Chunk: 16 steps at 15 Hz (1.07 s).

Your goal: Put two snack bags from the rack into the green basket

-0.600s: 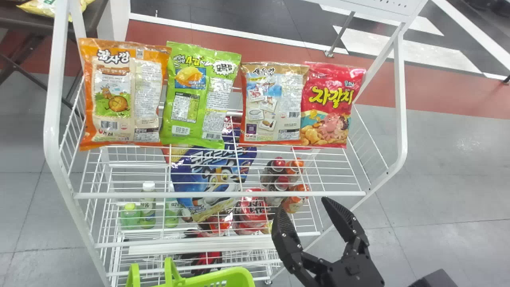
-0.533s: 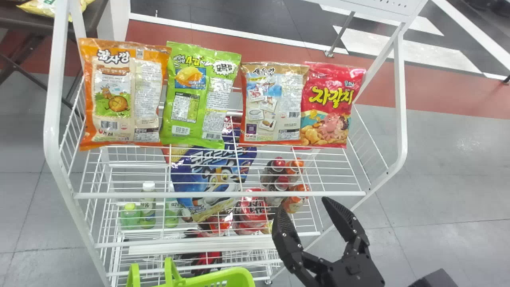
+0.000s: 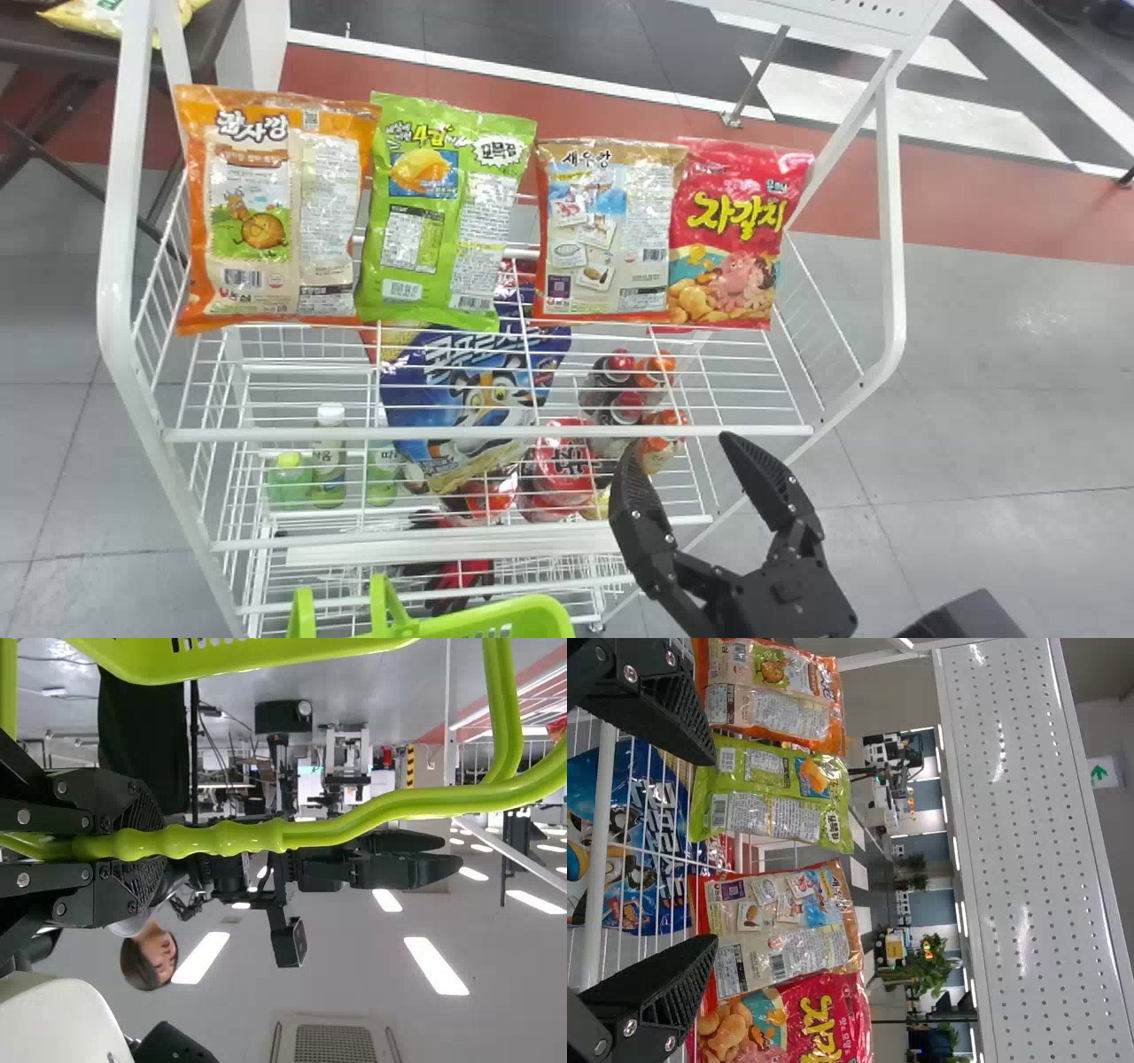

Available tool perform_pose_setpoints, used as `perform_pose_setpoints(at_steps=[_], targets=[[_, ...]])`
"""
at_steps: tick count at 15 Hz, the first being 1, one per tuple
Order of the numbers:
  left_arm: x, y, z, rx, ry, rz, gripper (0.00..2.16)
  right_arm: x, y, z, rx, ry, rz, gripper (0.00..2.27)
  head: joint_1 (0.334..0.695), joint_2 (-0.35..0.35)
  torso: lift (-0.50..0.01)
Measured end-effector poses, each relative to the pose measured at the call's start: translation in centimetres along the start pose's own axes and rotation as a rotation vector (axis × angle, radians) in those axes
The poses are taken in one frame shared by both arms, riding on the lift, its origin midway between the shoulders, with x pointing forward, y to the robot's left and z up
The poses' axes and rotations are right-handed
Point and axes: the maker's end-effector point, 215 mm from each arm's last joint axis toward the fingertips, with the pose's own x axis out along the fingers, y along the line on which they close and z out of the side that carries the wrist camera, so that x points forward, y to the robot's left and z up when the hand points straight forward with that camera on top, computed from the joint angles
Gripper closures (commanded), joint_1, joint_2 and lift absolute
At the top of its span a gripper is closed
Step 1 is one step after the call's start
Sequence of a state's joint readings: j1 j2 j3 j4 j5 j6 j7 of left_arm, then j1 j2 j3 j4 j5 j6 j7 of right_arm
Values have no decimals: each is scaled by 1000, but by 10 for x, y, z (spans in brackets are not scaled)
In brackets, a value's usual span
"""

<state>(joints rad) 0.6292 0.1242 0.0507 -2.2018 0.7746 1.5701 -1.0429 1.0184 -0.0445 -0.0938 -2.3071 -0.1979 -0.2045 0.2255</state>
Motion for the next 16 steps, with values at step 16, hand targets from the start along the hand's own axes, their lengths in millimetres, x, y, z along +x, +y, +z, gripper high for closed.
perform_pose_setpoints(at_steps=[16], targets=[[-2,6,4,-22,10,-18,1187,175,-45,-38,-115,152,-43,110,695,-350,-3]])
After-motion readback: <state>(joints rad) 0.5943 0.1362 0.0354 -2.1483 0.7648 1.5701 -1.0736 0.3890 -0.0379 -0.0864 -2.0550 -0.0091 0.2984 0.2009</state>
